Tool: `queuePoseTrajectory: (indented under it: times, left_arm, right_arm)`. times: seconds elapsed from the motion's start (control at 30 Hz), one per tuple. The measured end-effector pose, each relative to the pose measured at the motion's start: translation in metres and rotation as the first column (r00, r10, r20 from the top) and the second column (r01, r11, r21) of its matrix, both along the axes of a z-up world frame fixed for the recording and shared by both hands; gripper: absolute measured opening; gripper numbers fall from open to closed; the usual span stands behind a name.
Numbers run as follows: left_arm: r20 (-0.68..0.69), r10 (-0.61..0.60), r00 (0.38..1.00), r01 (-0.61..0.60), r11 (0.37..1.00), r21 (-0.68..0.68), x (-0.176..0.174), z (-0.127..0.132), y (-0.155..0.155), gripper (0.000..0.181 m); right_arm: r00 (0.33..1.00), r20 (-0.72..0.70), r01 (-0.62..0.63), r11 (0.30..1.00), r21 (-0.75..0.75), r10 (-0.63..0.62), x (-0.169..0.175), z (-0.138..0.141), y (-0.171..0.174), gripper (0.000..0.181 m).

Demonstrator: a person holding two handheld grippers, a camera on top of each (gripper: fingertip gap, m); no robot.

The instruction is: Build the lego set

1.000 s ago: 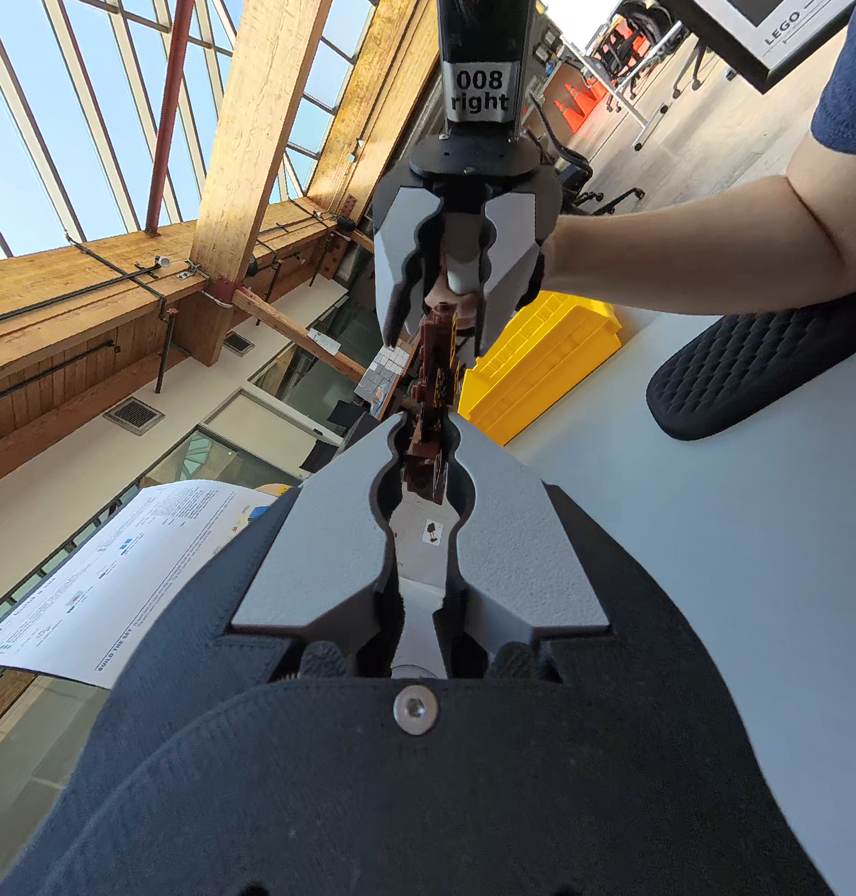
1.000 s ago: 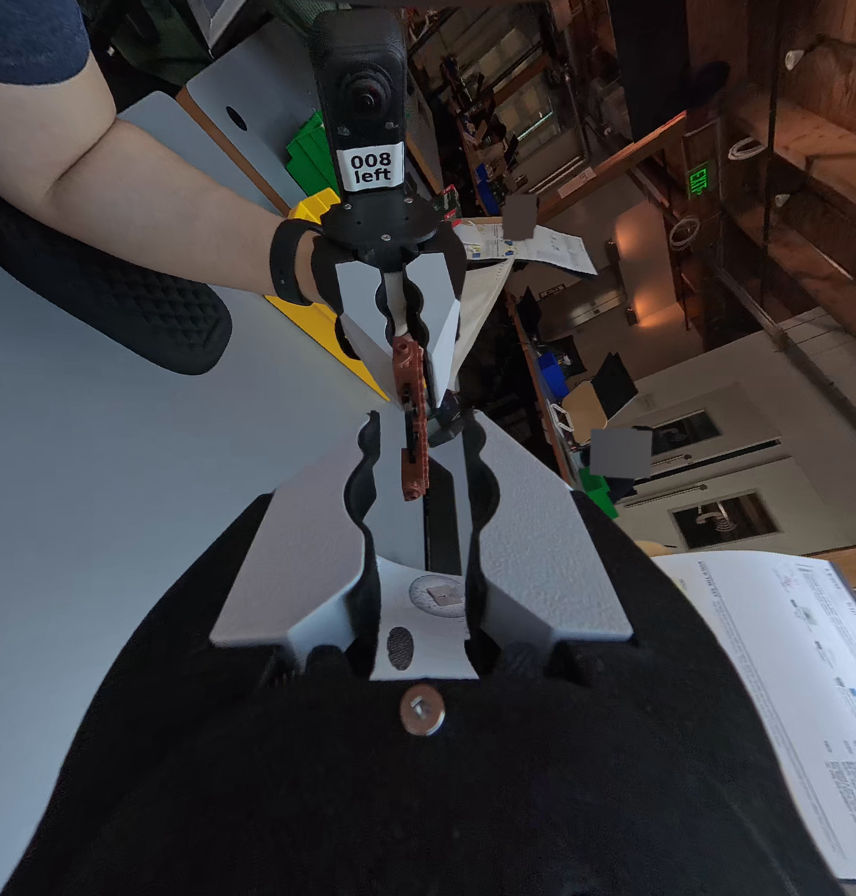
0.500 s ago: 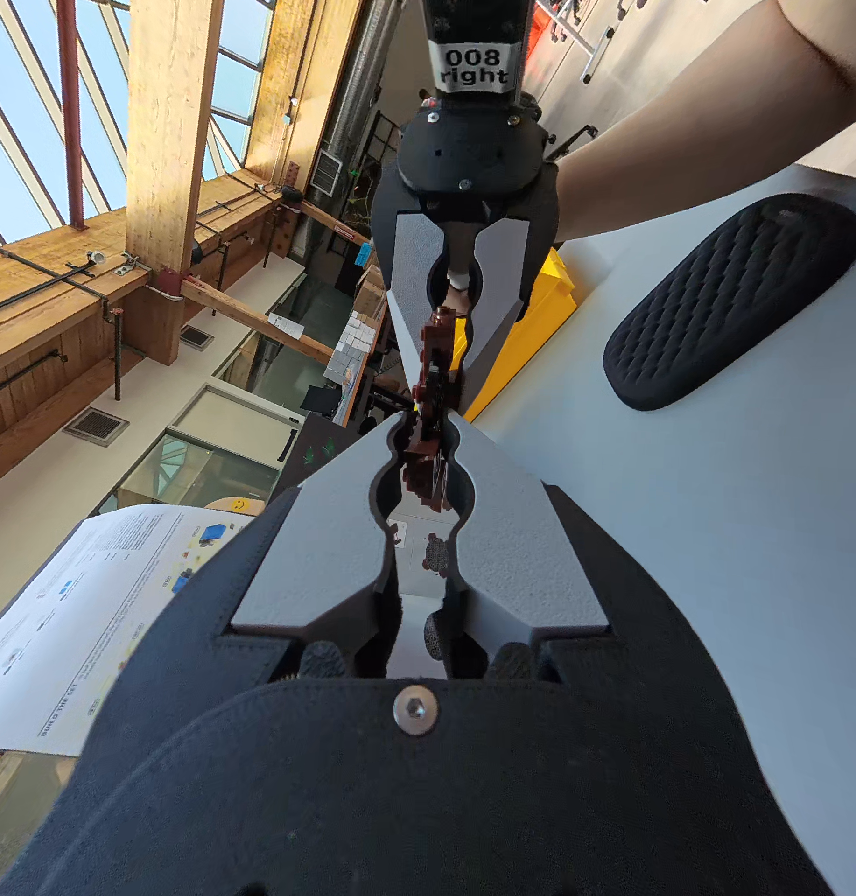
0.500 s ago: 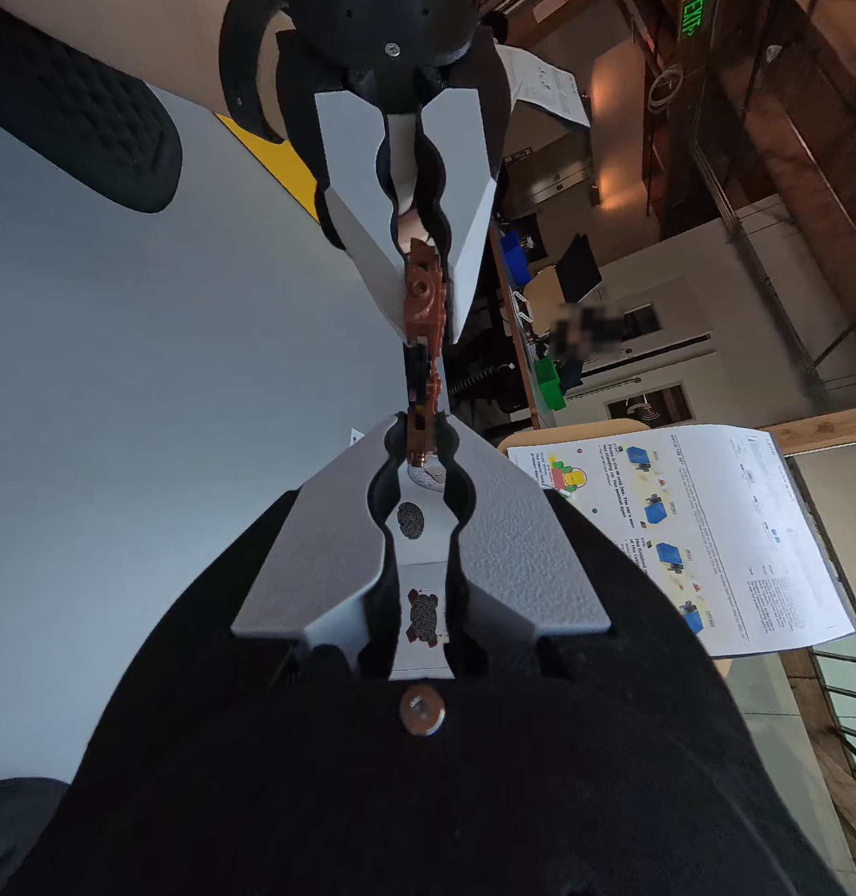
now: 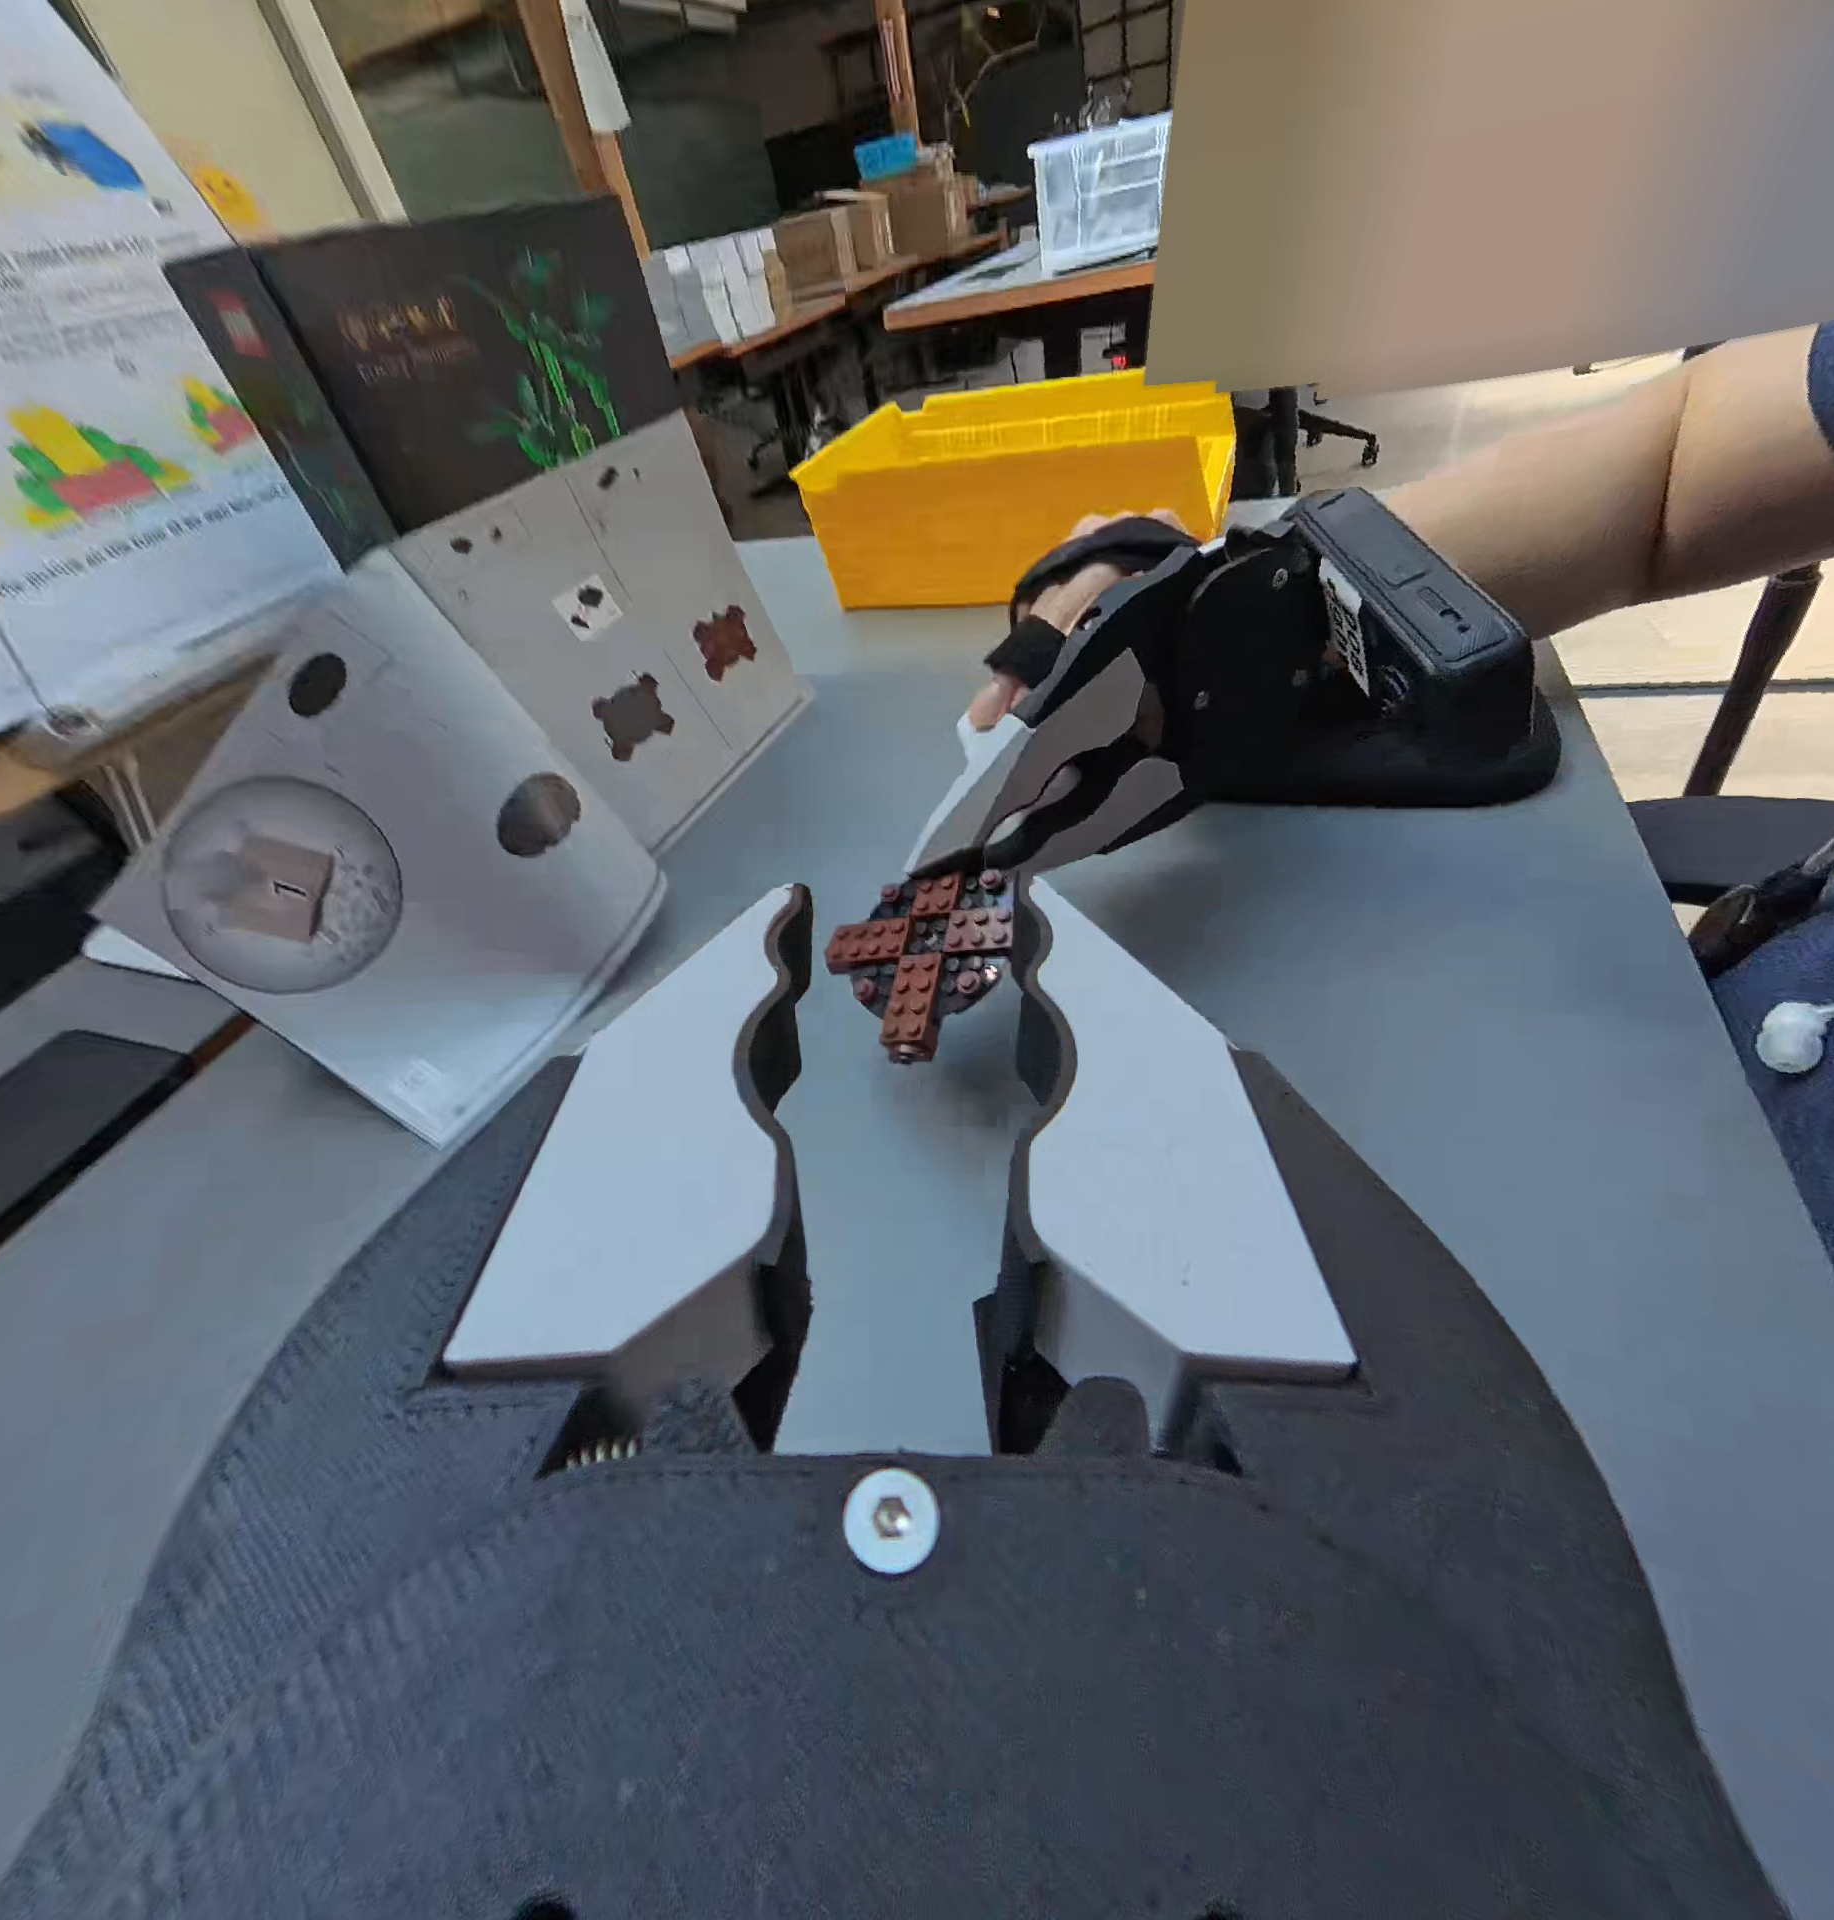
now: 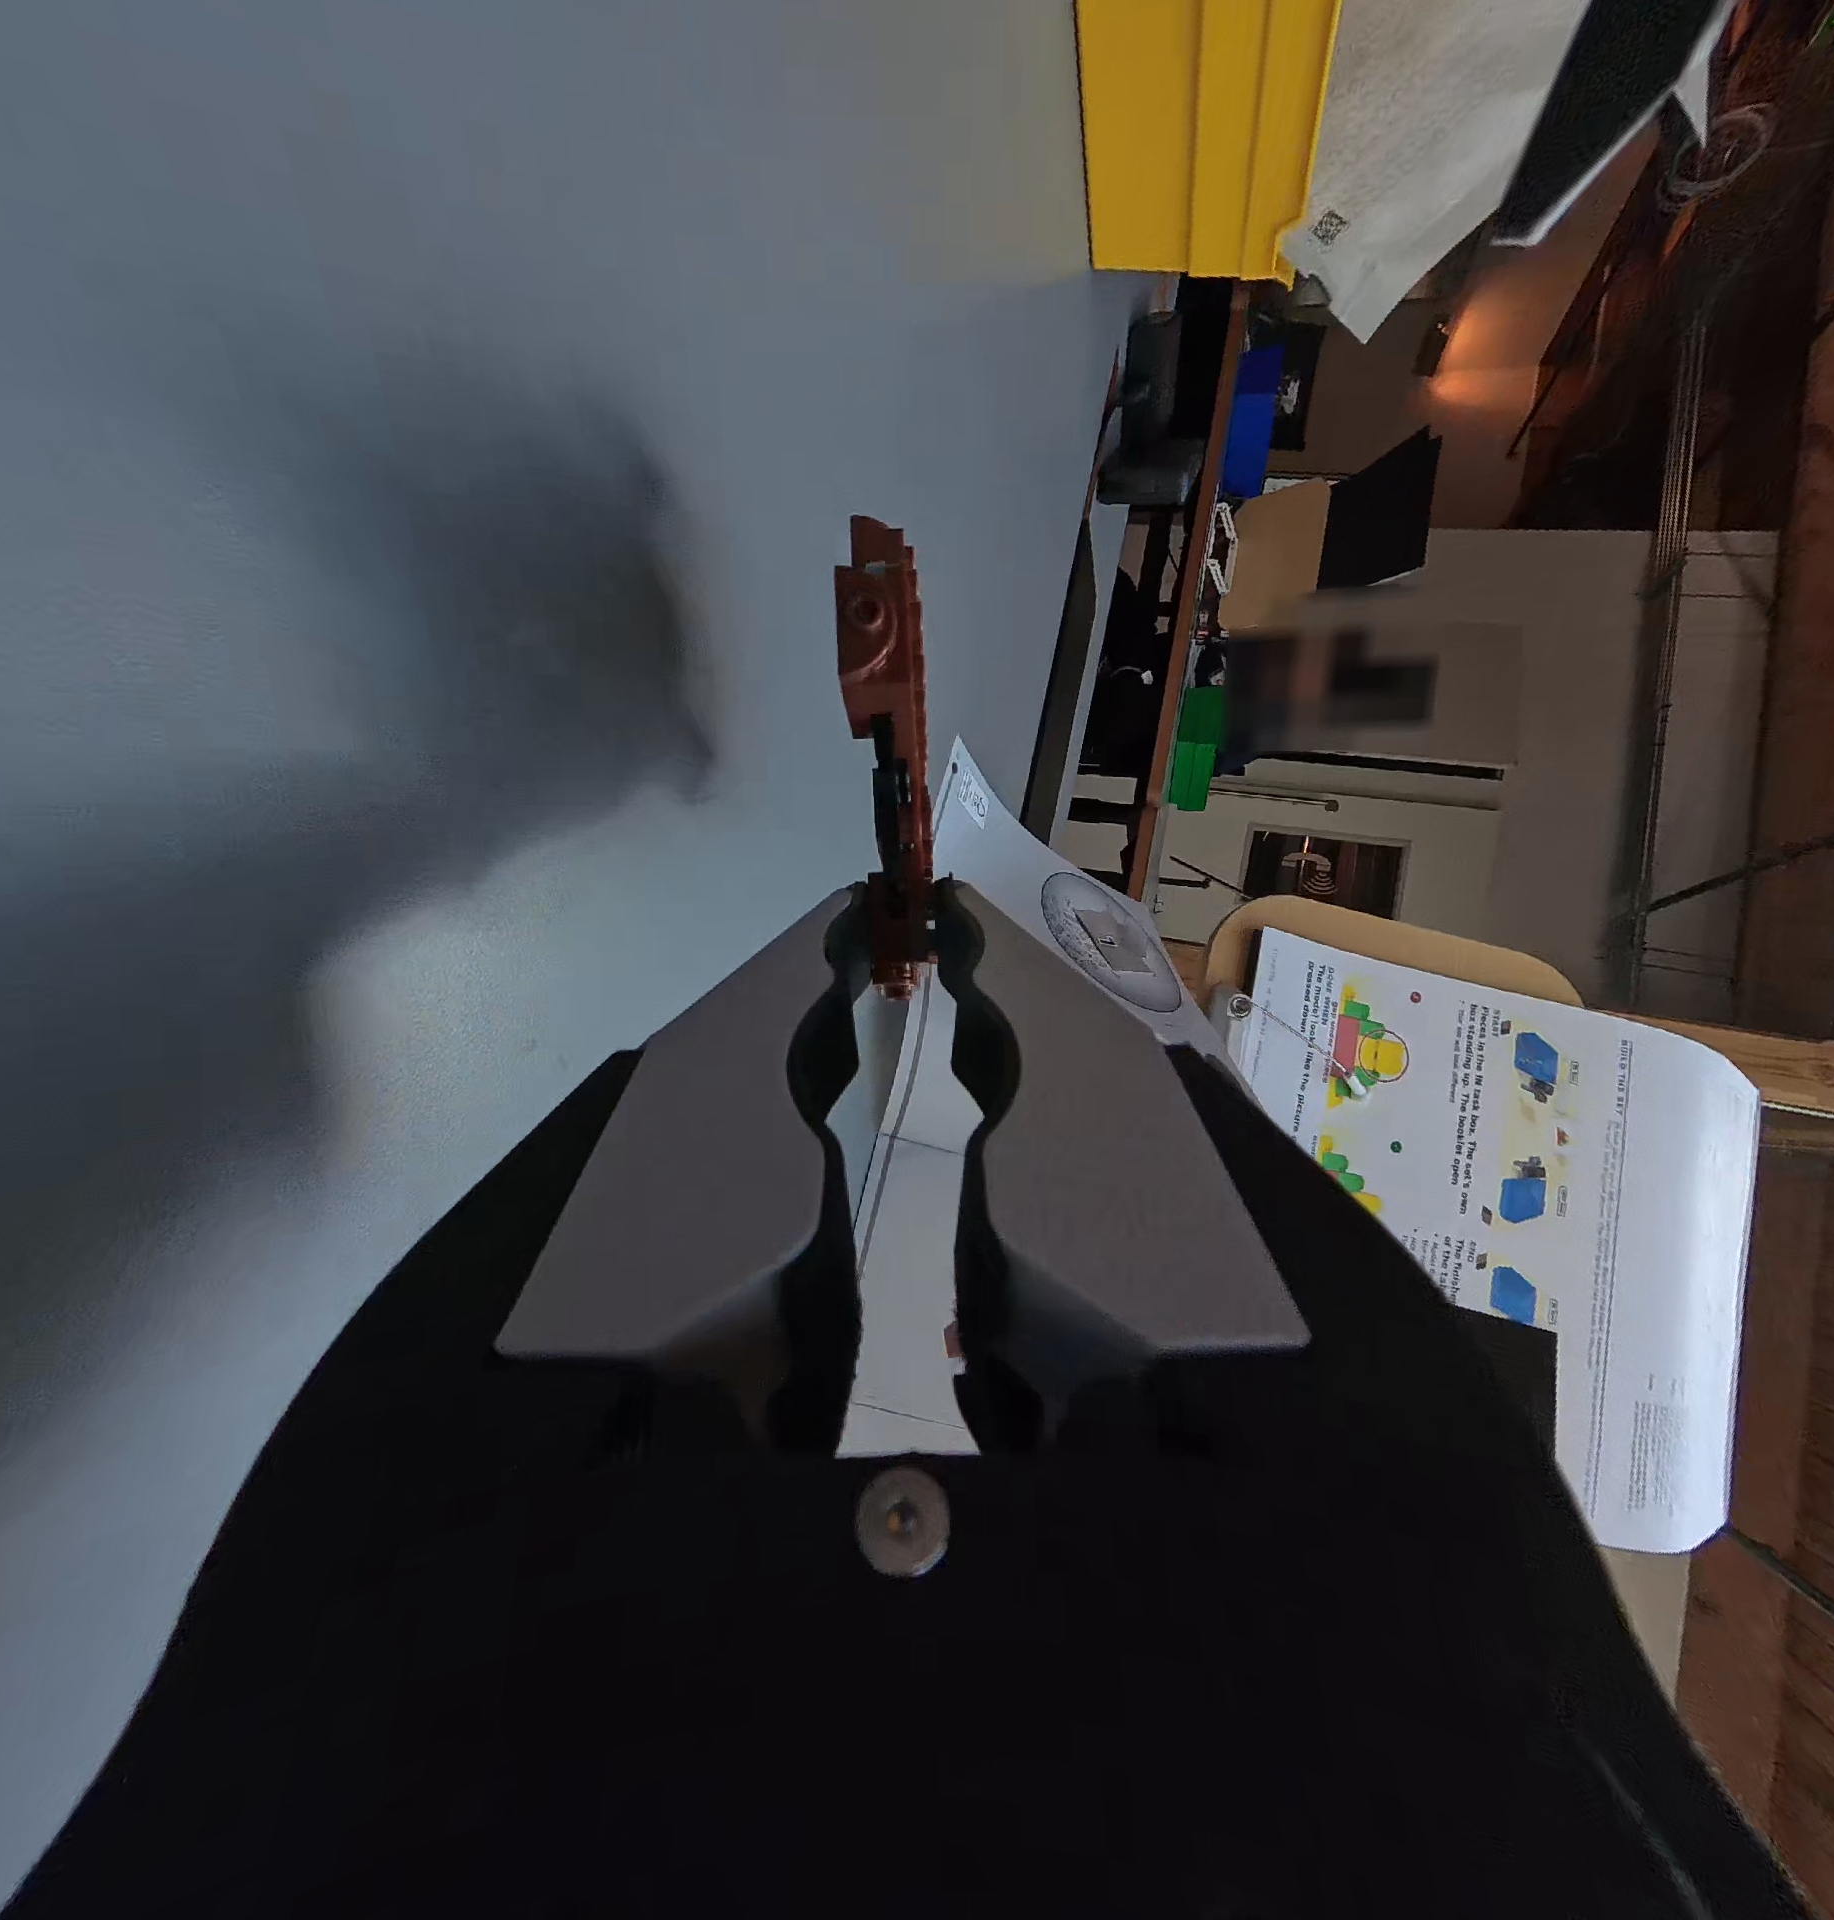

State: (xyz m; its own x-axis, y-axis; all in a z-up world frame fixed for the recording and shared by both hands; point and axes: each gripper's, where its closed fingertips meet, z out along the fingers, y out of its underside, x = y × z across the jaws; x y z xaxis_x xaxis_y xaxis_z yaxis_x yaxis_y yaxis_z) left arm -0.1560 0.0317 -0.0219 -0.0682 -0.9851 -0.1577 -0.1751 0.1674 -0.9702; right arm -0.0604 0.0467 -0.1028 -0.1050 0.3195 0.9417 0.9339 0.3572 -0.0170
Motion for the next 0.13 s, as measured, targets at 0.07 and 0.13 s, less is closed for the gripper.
queuePoseTrajectory:
  times: [0.07,0.13]
  left_arm:
    - [-0.125,-0.001,0.992,-0.007,0.998,-0.064,0.005,-0.036,-0.003,0.029]
    - [-0.257,0.054,0.965,-0.063,0.998,-0.029,0.013,-0.070,0.005,0.025]
  right_arm:
    - [1.000,0.022,-0.008,1.000,-0.004,0.008,-0.002,-0.008,0.003,0.011]
    - [1.000,0.006,-0.018,1.000,0.020,0.018,-0.005,-0.006,0.003,0.011]
